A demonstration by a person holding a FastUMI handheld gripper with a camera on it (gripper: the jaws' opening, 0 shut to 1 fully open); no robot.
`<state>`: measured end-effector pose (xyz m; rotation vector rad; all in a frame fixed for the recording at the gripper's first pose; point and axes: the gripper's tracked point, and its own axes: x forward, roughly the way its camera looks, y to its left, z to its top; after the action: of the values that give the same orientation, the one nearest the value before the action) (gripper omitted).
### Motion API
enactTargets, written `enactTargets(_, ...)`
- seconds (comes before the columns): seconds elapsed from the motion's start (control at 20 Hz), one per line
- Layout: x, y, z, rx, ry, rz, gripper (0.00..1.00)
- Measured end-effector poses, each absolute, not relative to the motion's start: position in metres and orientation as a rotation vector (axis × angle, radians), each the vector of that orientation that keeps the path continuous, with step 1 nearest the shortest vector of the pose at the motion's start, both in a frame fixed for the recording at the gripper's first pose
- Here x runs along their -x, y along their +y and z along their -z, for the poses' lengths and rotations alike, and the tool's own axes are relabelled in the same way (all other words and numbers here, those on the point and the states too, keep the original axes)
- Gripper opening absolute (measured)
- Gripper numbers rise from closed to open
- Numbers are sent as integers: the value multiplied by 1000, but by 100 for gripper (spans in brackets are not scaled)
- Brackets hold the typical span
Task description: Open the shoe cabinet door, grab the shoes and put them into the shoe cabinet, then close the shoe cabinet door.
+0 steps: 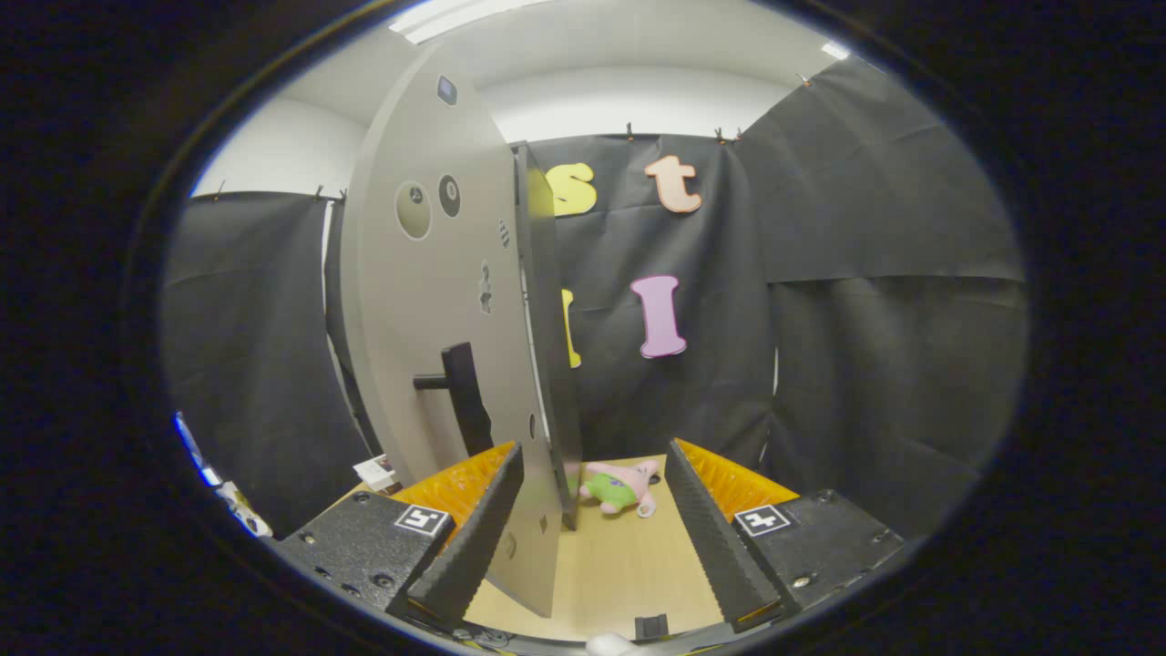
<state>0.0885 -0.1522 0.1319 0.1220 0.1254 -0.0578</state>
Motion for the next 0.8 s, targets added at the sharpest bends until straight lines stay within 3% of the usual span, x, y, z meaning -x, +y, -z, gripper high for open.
enactTargets(0.35, -108, -134, -142, -101, 113, -78, 98)
enactTargets(0.8, -117, -55, -135, -47, 142, -106, 95)
